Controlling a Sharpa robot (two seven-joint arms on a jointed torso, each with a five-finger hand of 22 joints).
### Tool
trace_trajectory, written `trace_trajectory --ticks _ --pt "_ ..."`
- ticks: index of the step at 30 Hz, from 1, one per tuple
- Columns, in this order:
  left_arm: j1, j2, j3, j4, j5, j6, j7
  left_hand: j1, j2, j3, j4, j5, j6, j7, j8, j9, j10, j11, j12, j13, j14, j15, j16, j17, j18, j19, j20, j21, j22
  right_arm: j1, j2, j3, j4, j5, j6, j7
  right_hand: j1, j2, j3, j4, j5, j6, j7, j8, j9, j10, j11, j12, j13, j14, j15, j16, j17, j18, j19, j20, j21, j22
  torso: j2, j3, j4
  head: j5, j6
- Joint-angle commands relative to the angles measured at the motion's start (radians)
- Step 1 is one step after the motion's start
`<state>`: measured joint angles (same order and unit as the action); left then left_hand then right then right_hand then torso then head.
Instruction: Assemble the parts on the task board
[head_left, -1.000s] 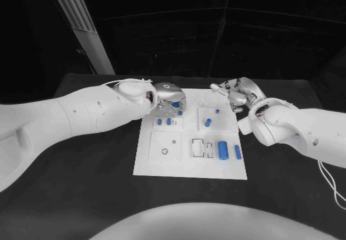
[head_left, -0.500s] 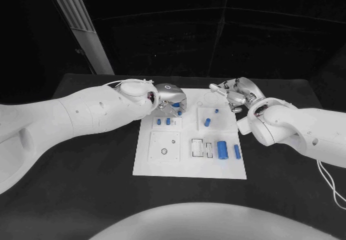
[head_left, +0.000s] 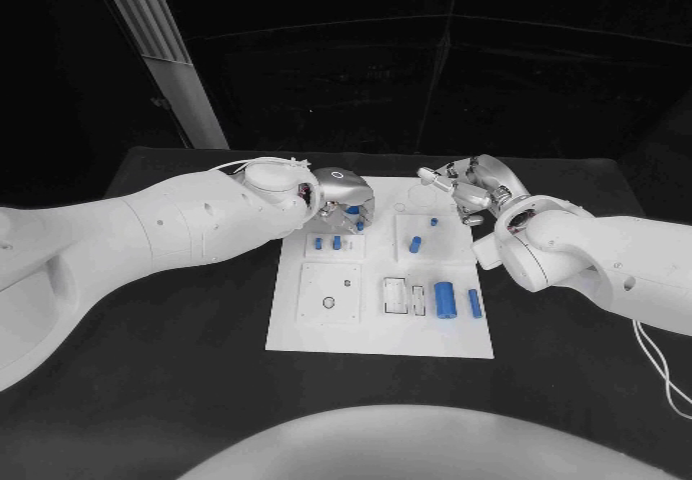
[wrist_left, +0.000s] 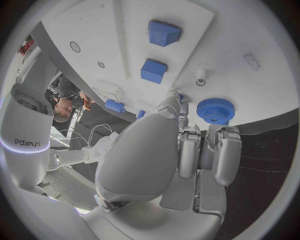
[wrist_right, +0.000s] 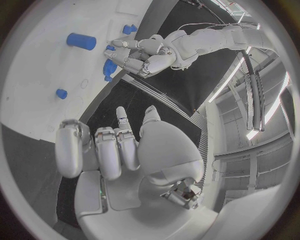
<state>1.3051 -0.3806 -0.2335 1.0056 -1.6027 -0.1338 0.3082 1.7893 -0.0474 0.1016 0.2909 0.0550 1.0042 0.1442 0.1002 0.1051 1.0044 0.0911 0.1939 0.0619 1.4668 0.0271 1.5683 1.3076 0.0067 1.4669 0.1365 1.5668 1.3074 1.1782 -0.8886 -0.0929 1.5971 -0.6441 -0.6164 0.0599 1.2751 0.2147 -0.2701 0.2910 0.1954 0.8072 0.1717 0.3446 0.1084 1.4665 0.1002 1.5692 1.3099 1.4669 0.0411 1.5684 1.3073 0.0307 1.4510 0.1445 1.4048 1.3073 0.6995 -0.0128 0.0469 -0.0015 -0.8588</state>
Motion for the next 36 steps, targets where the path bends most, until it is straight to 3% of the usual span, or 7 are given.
trace_trajectory --ticks 1,36 --pt "0.0 0.002 0.0 -0.002 -0.014 0.032 -0.025 0.003 0.006 0.007 -0.002 -0.006 0.006 -0.001 -0.007 -0.001 0.007 -0.001 -0.004 0.0 0.104 0.004 0.003 0.263 -0.007 0.104 -0.006 0.004 0.263 0.002 0.001 0.001 0.001 0.003 0.008 0.001 0.011 0.0 -0.005 -0.001 0.0 0.003 -0.001 0.0 -0.001 0.104 -0.004 0.002 0.261 0.104 -0.009 0.002 0.263 0.017 0.004 -0.003 0.004 0.16 0.0 -0.0004 0.0002 0.0 0.0" --pt "-0.002 0.006 0.0 -0.008 -0.054 0.024 -0.05 -0.005 0.01 0.019 0.001 -0.006 0.004 0.003 -0.017 -0.008 0.01 0.002 -0.014 0.0 0.104 0.008 0.003 0.263 -0.007 0.104 -0.003 0.004 0.263 0.001 0.004 0.001 -0.001 0.003 0.01 0.001 0.011 0.0 -0.005 -0.001 0.0 0.003 -0.001 0.0 -0.001 0.104 -0.004 0.002 0.261 0.104 -0.009 0.002 0.263 0.017 0.004 -0.003 0.004 0.16 0.0 0.0001 0.0006 0.001 -0.001"
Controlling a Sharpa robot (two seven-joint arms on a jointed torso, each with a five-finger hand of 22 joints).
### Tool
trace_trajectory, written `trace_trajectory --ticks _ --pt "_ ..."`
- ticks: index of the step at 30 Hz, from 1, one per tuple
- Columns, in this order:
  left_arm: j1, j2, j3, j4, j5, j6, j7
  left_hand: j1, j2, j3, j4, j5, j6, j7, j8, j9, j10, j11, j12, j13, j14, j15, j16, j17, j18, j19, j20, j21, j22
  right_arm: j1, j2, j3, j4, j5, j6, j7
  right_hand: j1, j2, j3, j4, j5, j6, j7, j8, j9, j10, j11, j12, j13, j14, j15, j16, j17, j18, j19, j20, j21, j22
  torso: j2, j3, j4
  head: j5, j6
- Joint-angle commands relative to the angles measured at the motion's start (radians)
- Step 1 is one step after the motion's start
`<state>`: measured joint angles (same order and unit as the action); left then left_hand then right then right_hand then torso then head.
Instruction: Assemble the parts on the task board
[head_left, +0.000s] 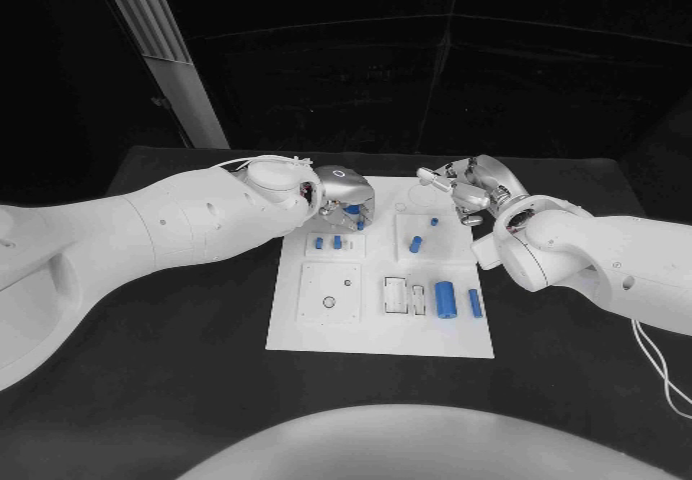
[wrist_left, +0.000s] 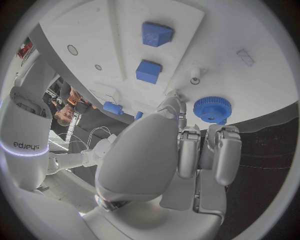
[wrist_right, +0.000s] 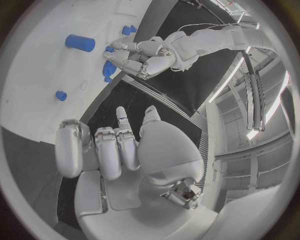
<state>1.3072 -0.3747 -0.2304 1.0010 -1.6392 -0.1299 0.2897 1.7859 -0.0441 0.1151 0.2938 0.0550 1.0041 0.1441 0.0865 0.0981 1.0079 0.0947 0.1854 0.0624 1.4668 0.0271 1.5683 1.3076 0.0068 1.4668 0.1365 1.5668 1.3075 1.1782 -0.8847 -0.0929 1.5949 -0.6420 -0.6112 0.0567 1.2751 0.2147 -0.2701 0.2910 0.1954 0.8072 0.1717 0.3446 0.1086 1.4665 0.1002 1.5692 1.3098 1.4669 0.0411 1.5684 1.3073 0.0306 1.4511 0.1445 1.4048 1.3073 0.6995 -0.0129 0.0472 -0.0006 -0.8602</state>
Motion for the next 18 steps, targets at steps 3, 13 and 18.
trace_trajectory --ticks 3,13,18 --pt "-0.004 0.0 -0.003 -0.003 -0.018 0.021 -0.032 -0.002 0.006 0.006 -0.002 -0.006 0.004 0.003 -0.003 -0.001 0.008 -0.001 -0.006 -0.001 0.104 0.008 0.002 0.263 -0.007 0.104 -0.003 0.004 0.263 0.001 0.0 0.001 0.001 0.001 0.005 0.004 0.011 0.002 -0.006 -0.001 -0.001 0.004 -0.001 0.0 -0.002 0.104 -0.004 0.002 0.261 0.104 -0.009 0.002 0.263 0.017 0.003 -0.004 0.003 0.16 0.0 0.0002 0.0002 0.0 0.0" --pt "-0.004 -0.002 -0.003 -0.001 -0.018 0.022 -0.033 -0.004 0.005 0.01 -0.003 -0.006 0.006 0.003 -0.006 -0.003 0.021 0.0 -0.003 0.0 0.104 0.009 0.002 0.263 -0.007 0.104 -0.001 0.004 0.263 0.001 -0.001 0.001 0.001 0.001 0.005 0.004 0.011 0.002 -0.006 -0.001 -0.001 0.004 -0.001 0.0 -0.002 0.104 -0.004 0.002 0.261 0.104 -0.009 0.002 0.263 0.017 0.003 -0.004 0.003 0.16 0.0 0.0002 0.0007 0.001 -0.002" --pt "-0.004 -0.003 -0.003 0.0 -0.018 0.029 -0.038 -0.006 0.003 0.012 -0.003 -0.006 0.012 0.002 -0.004 -0.003 0.019 -0.002 -0.008 -0.001 0.104 0.008 0.002 0.263 -0.007 0.104 -0.001 0.004 0.263 0.001 -0.001 0.001 0.002 0.001 0.006 0.003 0.011 0.002 -0.006 -0.001 -0.001 0.004 -0.001 0.0 -0.002 0.104 -0.004 0.002 0.261 0.104 -0.009 0.002 0.263 0.017 0.003 -0.004 0.003 0.16 0.0 0.0 0.0002 0.001 -0.002"
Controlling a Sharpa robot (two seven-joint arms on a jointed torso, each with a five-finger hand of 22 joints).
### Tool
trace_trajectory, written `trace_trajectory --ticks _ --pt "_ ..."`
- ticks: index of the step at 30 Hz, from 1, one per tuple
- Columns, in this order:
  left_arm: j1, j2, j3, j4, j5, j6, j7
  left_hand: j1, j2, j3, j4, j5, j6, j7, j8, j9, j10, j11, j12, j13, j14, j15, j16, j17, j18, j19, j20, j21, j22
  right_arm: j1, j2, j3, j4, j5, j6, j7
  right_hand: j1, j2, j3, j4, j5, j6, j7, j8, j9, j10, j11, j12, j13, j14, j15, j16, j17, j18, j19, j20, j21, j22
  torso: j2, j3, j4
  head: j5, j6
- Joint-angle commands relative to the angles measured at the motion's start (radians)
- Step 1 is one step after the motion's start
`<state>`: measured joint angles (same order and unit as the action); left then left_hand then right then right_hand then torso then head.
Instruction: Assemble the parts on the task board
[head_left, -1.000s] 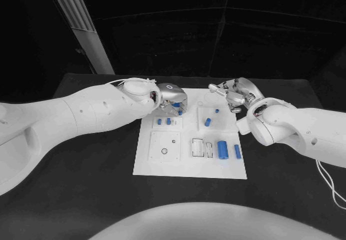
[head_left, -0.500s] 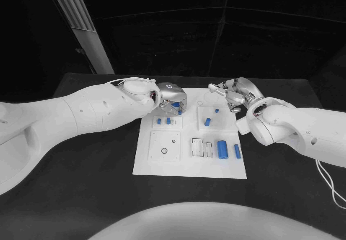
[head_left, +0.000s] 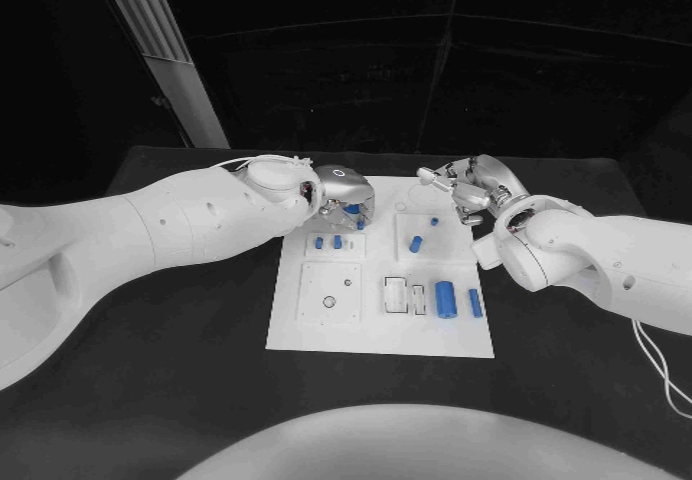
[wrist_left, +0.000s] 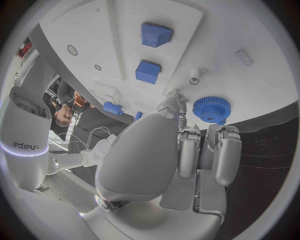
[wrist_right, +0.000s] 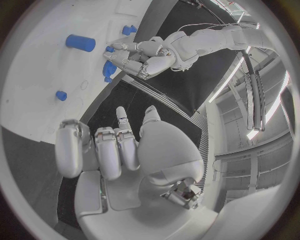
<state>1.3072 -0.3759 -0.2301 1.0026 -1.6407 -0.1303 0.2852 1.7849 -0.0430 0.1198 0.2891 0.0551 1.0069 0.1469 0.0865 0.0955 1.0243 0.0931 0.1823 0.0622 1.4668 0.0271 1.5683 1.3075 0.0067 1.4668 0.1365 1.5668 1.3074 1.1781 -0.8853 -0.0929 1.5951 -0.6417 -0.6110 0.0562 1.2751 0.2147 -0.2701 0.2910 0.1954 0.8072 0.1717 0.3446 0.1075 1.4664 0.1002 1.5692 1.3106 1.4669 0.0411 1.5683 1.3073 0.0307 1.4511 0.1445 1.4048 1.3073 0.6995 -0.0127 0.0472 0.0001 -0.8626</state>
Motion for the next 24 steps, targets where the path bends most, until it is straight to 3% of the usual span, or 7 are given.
trace_trajectory --ticks 1,24 --pt "-0.004 -0.002 -0.004 -0.003 -0.016 0.031 -0.034 -0.006 0.002 0.008 0.002 -0.006 0.012 -0.002 -0.003 0.0 0.003 -0.001 -0.005 -0.001 0.104 0.007 0.002 0.263 -0.007 0.104 -0.001 0.004 0.263 0.001 0.0 0.001 0.001 0.001 0.006 0.004 0.011 0.002 -0.006 -0.001 -0.001 0.004 -0.001 0.0 -0.001 0.104 -0.004 0.002 0.26 0.104 -0.009 0.002 0.263 0.017 0.003 -0.004 0.003 0.16 0.0 -0.0005 0.0 0.001 0.0" --pt "-0.006 0.002 -0.004 -0.01 -0.016 0.047 -0.025 -0.016 0.003 0.025 0.001 -0.006 0.065 -0.011 0.011 0.004 0.051 -0.013 0.0 0.0 0.104 -0.004 0.002 0.263 -0.007 0.104 -0.007 0.004 0.263 0.001 -0.001 0.001 0.001 0.006 0.006 0.004 0.012 0.003 -0.007 0.0 -0.001 0.005 -0.001 0.0 -0.001 0.104 -0.005 0.002 0.26 0.104 -0.009 0.002 0.263 0.018 0.003 -0.004 0.002 0.16 0.0 -0.0003 0.0002 -0.002 -0.001"
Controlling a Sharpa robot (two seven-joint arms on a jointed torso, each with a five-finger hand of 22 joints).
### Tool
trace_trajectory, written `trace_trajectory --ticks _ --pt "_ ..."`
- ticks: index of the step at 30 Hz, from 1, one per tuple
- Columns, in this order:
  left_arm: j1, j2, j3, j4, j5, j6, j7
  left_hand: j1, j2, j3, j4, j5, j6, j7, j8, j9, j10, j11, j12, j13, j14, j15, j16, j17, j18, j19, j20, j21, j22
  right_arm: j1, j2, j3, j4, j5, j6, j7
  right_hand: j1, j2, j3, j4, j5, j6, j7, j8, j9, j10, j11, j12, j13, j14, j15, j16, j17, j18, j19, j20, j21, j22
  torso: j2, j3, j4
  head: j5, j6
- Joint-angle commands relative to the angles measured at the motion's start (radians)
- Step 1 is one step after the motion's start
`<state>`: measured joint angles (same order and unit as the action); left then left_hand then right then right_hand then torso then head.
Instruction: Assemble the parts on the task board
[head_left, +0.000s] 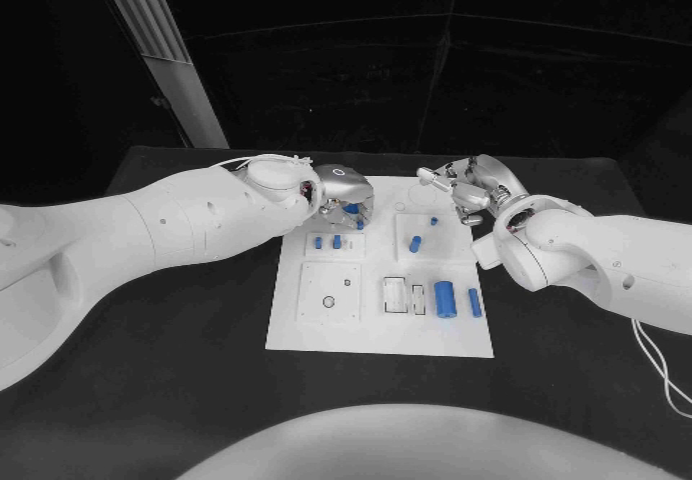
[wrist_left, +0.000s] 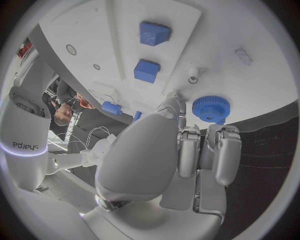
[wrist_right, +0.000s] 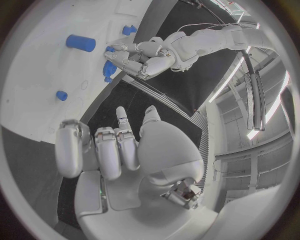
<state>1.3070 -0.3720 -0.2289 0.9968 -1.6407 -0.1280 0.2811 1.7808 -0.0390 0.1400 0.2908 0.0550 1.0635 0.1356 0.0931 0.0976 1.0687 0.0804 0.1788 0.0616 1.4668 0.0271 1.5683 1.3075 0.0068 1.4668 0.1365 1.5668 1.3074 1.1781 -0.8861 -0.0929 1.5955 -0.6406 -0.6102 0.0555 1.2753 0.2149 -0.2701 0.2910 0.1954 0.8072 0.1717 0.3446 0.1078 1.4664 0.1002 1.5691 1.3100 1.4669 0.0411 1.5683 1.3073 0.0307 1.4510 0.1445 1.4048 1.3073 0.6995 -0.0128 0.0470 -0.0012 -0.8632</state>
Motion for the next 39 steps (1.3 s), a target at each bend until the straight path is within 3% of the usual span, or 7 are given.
trace_trajectory --ticks 1,12,28,39 --pt "-0.006 -0.002 -0.005 -0.004 -0.016 0.045 -0.02 -0.013 -0.002 0.005 0.0 -0.006 0.009 0.0 0.004 0.001 0.007 0.0 0.003 0.0 0.104 -0.004 0.002 0.263 -0.007 0.104 -0.007 0.004 0.263 0.002 0.0 0.001 0.001 0.006 0.005 0.005 0.012 0.003 -0.007 0.0 -0.001 0.005 -0.001 0.0 -0.001 0.104 -0.005 0.002 0.261 0.104 -0.009 0.002 0.263 0.018 0.003 -0.004 0.002 0.16 0.0 -0.0002 0.0003 0.0 -0.001" --pt "-0.006 -0.001 -0.005 -0.004 -0.016 0.061 -0.021 -0.02 -0.004 0.005 0.0 -0.006 0.014 -0.001 0.004 0.001 0.011 0.0 0.0 0.0 0.104 -0.004 0.002 0.263 -0.007 0.104 -0.008 0.004 0.263 0.002 0.001 0.001 0.001 0.014 0.006 0.005 0.012 0.003 -0.007 0.0 -0.001 0.005 -0.001 0.0 -0.001 0.104 -0.005 0.002 0.261 0.104 -0.009 0.002 0.263 0.018 0.003 -0.004 0.002 0.16 0.0 0.0003 -0.0005 0.001 -0.001" --pt "-0.007 -0.002 -0.005 -0.007 -0.016 0.051 -0.003 -0.014 0.008 0.028 -0.003 -0.006 0.069 -0.011 0.02 0.009 0.068 -0.01 0.003 0.0 0.104 -0.012 0.002 0.263 -0.007 0.104 -0.013 0.004 0.263 0.002 0.001 0.001 0.001 0.025 0.007 0.005 0.012 0.003 -0.007 0.0 -0.001 0.005 -0.002 0.0 -0.001 0.104 -0.005 0.002 0.261 0.104 -0.009 0.002 0.263 0.018 0.003 -0.004 0.002 0.16 0.0 -0.0003 -0.0002 -0.001 -0.002" --pt "-0.007 -0.014 -0.005 -0.004 -0.016 -0.055 0.058 -0.026 0.012 0.031 0.0 -0.006 0.074 -0.011 0.019 0.01 0.076 -0.008 -0.002 -0.001 0.104 -0.011 0.002 0.263 -0.007 0.104 -0.014 0.004 0.263 0.002 0.0 0.0 -0.002 0.027 0.007 0.005 0.012 0.003 -0.007 0.0 -0.001 0.005 -0.002 0.0 -0.001 0.104 -0.005 0.002 0.261 0.104 -0.009 0.002 0.263 0.018 0.003 -0.004 0.002 0.16 0.0 0.0 0.0016 -0.001 -0.001"
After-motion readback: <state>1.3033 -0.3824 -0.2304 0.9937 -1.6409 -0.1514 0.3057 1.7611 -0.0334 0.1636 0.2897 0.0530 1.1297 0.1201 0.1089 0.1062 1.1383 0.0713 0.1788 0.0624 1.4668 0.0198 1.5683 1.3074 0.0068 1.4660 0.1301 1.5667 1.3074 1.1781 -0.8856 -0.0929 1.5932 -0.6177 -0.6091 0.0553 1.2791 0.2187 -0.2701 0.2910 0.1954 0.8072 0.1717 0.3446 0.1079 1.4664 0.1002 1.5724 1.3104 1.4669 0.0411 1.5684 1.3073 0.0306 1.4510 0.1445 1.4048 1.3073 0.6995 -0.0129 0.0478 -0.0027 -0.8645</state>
